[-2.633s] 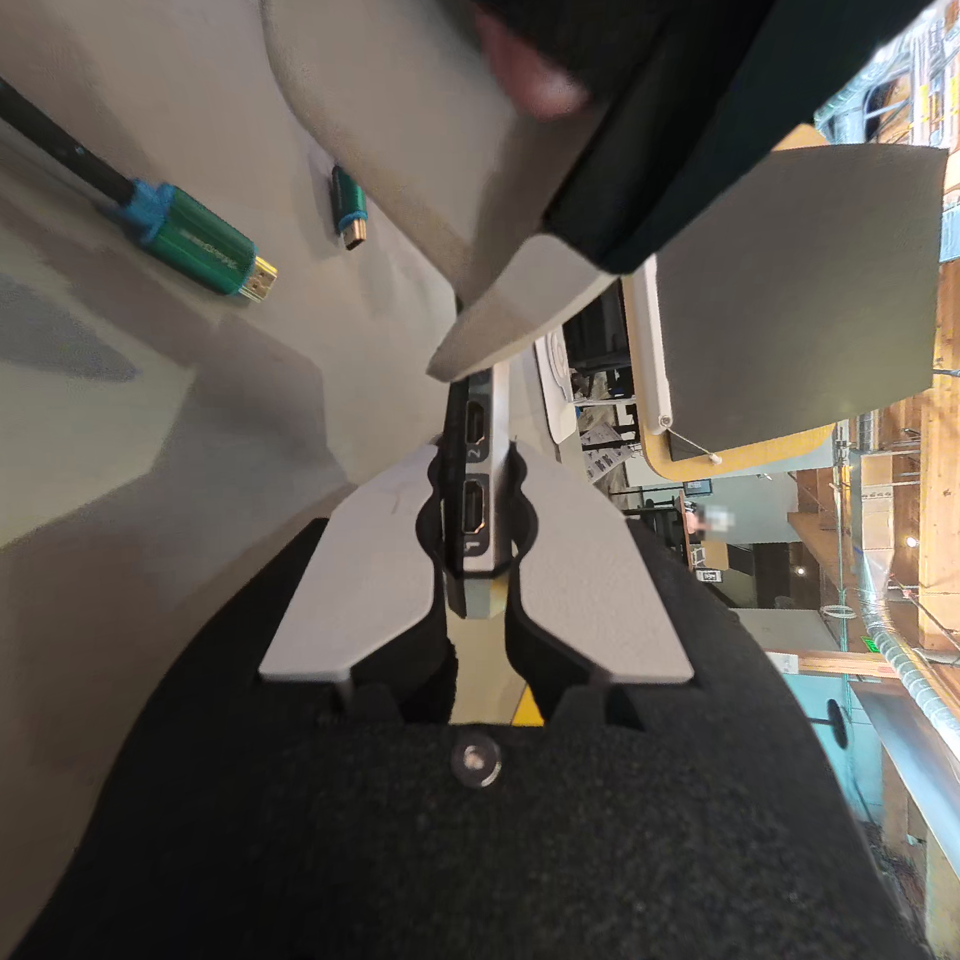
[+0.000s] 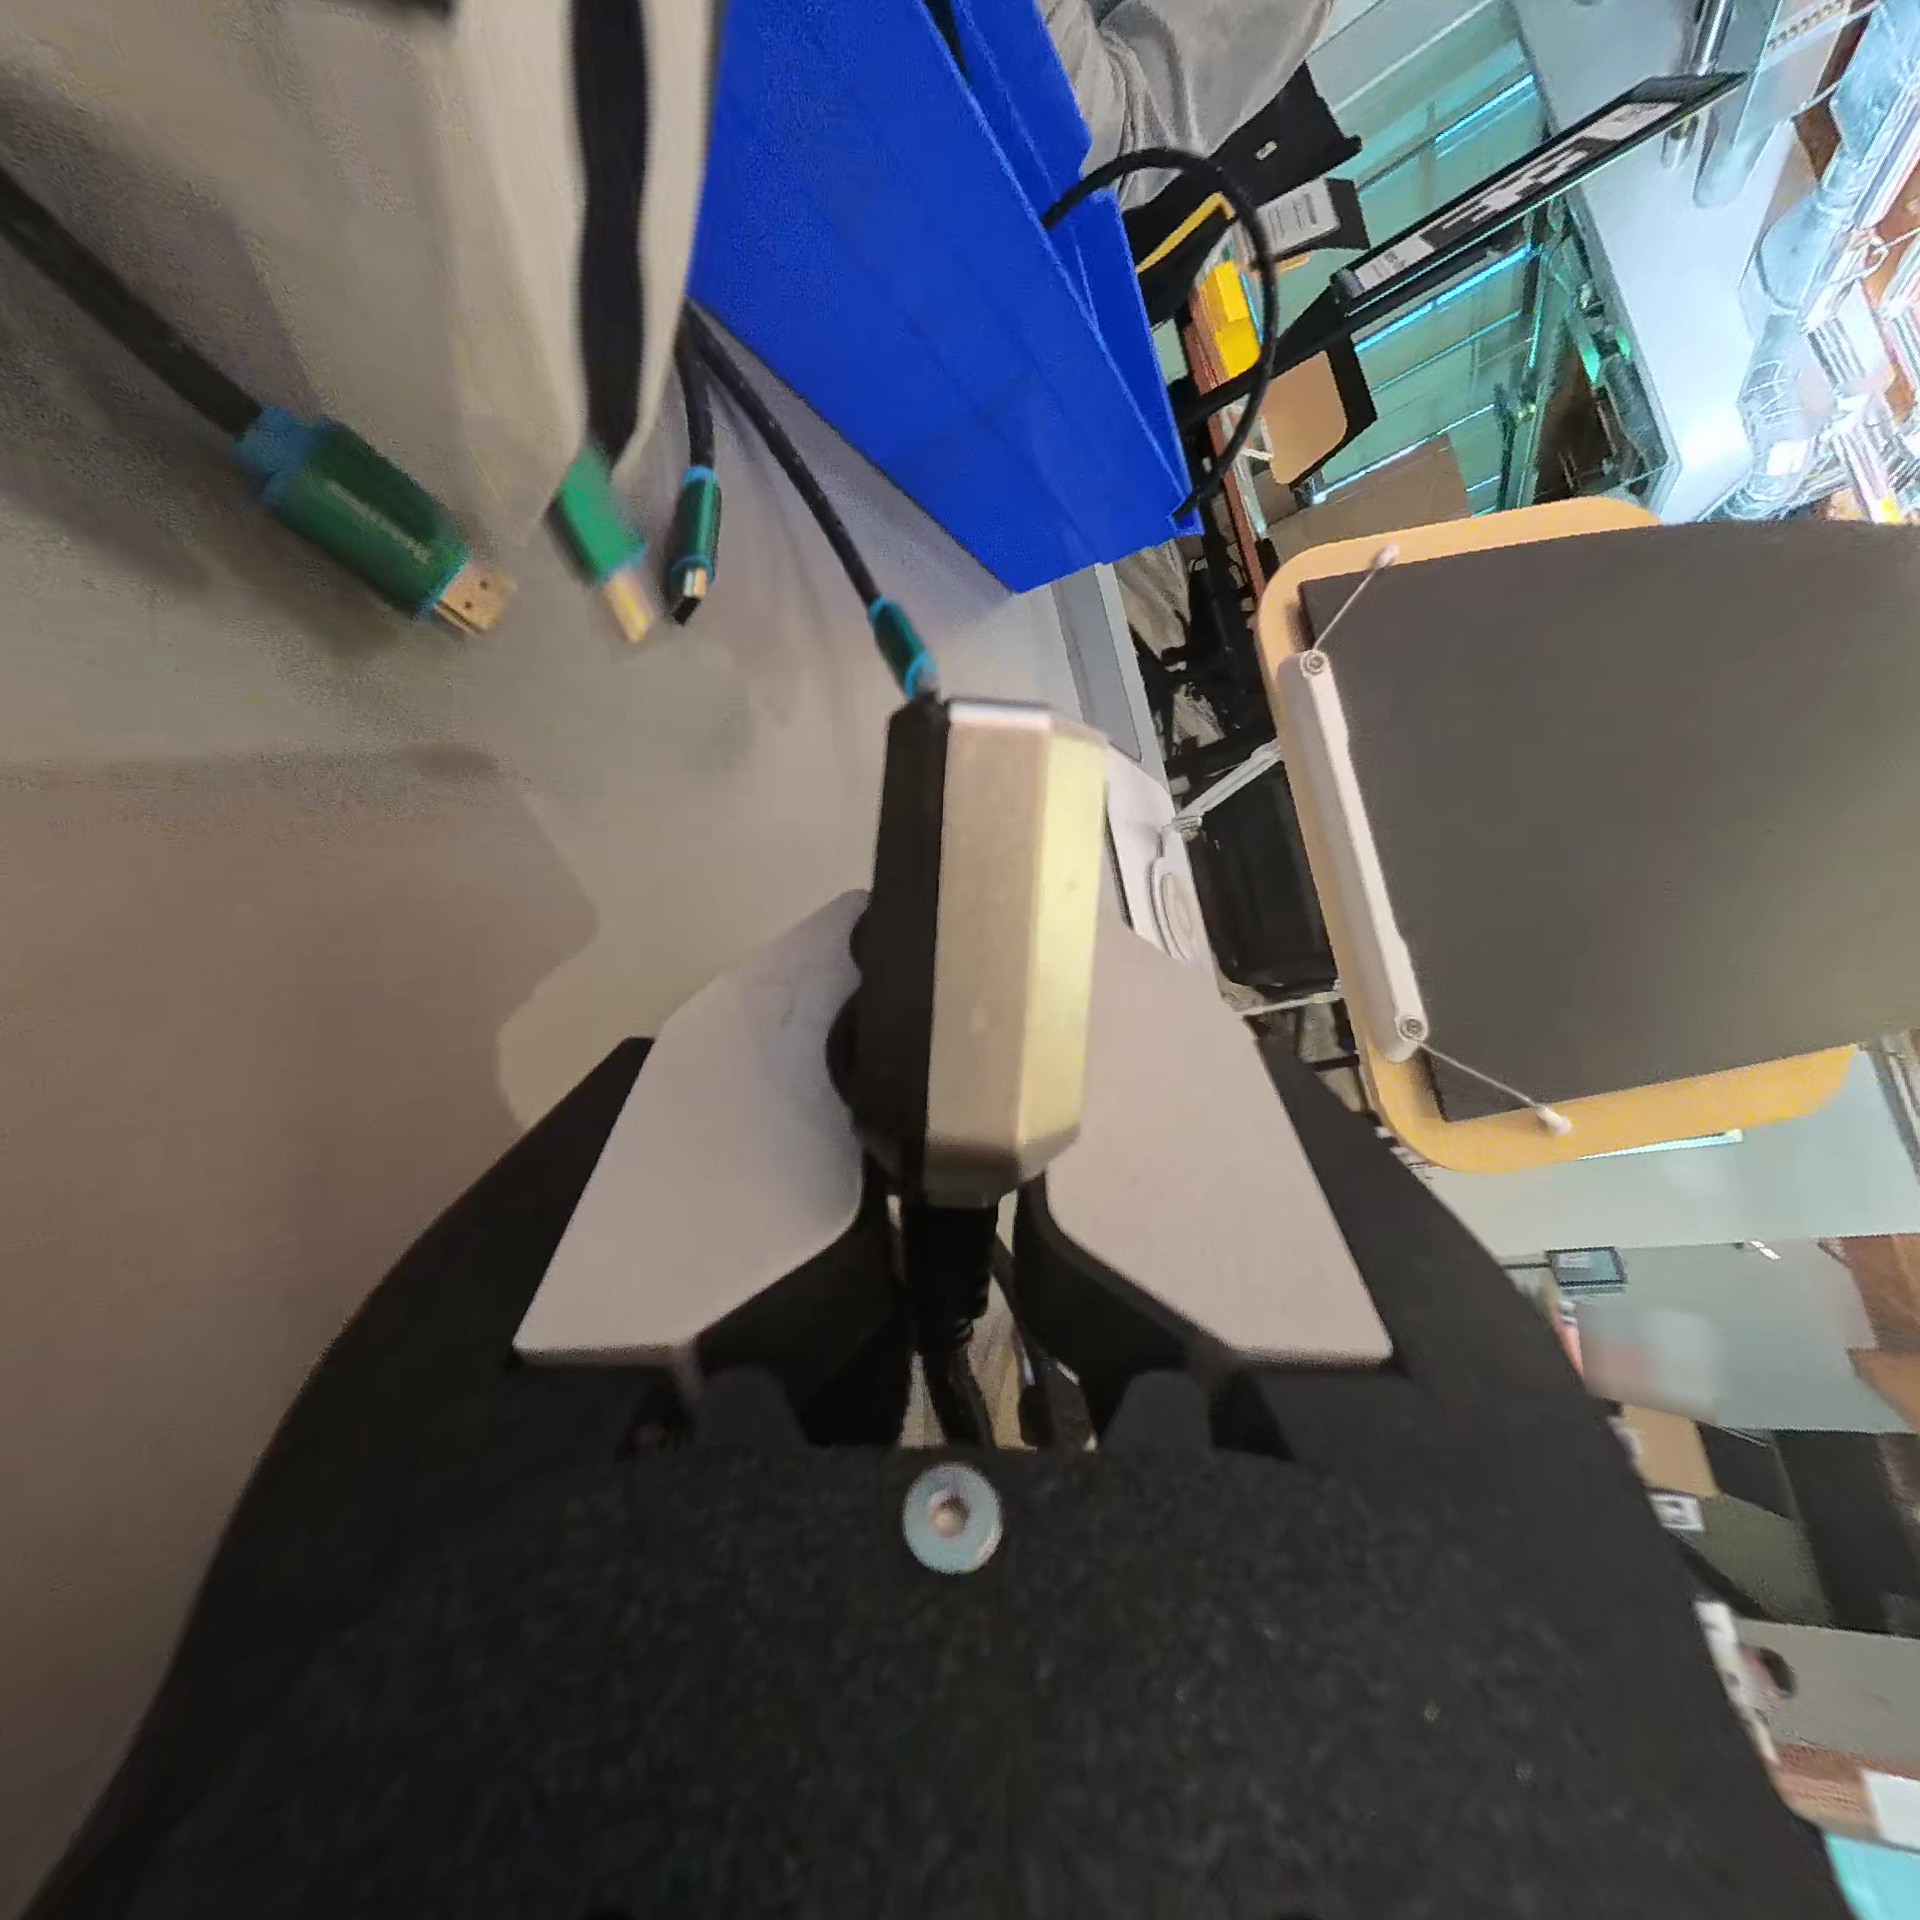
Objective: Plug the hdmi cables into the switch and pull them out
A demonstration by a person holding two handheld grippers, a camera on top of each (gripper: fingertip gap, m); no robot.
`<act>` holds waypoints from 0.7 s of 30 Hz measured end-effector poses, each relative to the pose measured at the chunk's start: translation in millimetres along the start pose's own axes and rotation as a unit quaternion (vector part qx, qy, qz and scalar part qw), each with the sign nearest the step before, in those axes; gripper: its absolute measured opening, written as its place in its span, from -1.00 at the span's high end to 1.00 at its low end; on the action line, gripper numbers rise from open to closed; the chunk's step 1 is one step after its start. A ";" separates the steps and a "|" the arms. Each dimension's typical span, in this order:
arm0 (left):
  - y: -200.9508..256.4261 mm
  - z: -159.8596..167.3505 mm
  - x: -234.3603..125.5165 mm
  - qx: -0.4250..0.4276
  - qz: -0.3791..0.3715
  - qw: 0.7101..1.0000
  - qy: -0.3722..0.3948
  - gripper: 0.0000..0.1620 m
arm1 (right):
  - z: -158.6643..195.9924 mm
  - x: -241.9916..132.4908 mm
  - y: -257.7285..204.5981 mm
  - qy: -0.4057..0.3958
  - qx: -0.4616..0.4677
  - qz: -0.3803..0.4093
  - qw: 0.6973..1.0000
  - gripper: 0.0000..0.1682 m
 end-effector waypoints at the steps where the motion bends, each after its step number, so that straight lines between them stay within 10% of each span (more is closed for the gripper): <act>1: 4.7 -0.2 3.9 -0.015 0.031 0.999 0.002 0.72 | 0.5 -0.7 1.1 0.001 0.009 -0.002 1.000 0.72; 10: 3.5 8.7 -47.1 -0.053 0.129 0.982 0.124 0.49 | -3.2 -17.1 39.1 0.031 0.092 0.021 0.995 0.72; 15: -4.2 31.2 -52.4 -0.056 0.092 0.988 0.110 0.56 | -8.8 -51.0 169.3 0.105 0.226 0.075 0.966 0.72; 21: -8.5 34.5 -54.1 -0.076 0.107 0.987 0.092 0.58 | 64.4 -112.0 320.1 0.124 0.326 0.209 0.913 0.72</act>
Point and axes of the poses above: each gripper's, where its closed fingertips meet, x out along the fingers, z out of its underside, y = z × x across the jaws, the point moved 5 cm from there along -x, back along the fingers, and after that the axes turned 6 degrees about -x, right-handed, at the moved point
